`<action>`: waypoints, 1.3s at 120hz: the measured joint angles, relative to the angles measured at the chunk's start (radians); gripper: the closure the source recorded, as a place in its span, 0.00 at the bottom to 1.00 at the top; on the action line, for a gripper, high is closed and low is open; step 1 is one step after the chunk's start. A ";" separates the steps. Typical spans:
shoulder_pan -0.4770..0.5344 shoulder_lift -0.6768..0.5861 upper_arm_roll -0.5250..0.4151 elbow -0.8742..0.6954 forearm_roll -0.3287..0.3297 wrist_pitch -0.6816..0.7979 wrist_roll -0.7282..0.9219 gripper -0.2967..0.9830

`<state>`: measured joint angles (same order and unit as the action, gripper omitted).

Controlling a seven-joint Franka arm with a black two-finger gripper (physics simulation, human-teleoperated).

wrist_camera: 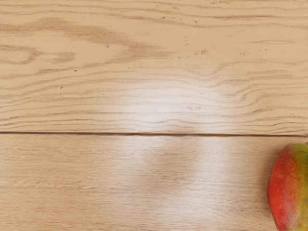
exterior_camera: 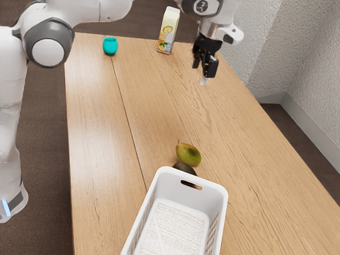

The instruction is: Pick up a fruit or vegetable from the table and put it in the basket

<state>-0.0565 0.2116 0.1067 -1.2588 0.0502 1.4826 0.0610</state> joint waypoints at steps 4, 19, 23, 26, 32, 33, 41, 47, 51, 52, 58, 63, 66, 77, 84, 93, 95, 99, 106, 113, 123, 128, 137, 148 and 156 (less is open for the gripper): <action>-0.002 0.007 0.003 0.004 0.000 -0.001 0.000 0.23; -0.008 -0.014 0.035 -0.063 -0.001 0.017 0.001 0.23; -0.011 -0.059 0.044 -0.169 -0.001 0.056 0.002 0.23; -0.015 -0.096 0.047 -0.251 -0.001 0.092 0.002 0.23; -0.030 -0.157 0.052 -0.376 -0.001 0.161 0.003 0.23; -0.033 -0.166 0.053 -0.391 -0.001 0.172 0.003 0.23; -0.059 -0.232 0.055 -0.493 0.000 0.249 0.003 0.23; -0.080 -0.267 0.055 -0.560 0.002 0.308 0.004 0.23; -0.098 -0.279 0.057 -0.584 0.003 0.341 0.004 0.23; -0.104 -0.281 0.058 -0.588 0.003 0.349 0.004 0.23; -0.143 -0.289 0.060 -0.602 0.005 0.388 0.005 0.23; -0.176 -0.292 0.061 -0.609 0.006 0.413 0.005 0.23; -0.193 -0.293 0.062 -0.611 0.006 0.426 0.005 0.23; -0.221 -0.295 0.066 -0.624 0.007 0.462 0.006 0.23; -0.219 -0.295 0.078 -0.631 0.007 0.478 0.006 0.23; -0.202 -0.294 0.082 -0.636 0.007 0.493 0.007 0.23; -0.200 -0.294 0.082 -0.637 0.007 0.495 0.007 0.23; -0.200 -0.294 0.083 -0.640 0.007 0.500 0.007 0.23; -0.206 -0.295 0.083 -0.642 0.007 0.506 0.007 0.23; -0.213 -0.291 0.083 -0.649 0.007 0.511 0.008 0.23; -0.217 -0.275 0.083 -0.652 0.005 0.517 0.008 0.23; -0.216 -0.263 0.083 -0.652 0.003 0.519 0.008 0.23; -0.216 -0.253 0.083 -0.663 0.001 0.522 0.009 0.23; -0.224 -0.258 0.083 -0.696 0.000 0.525 0.009 0.23; -0.234 -0.259 0.083 -0.710 0.000 0.527 0.009 0.23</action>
<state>-0.2907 -0.0475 0.1902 -1.9690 0.0498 2.0093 0.0701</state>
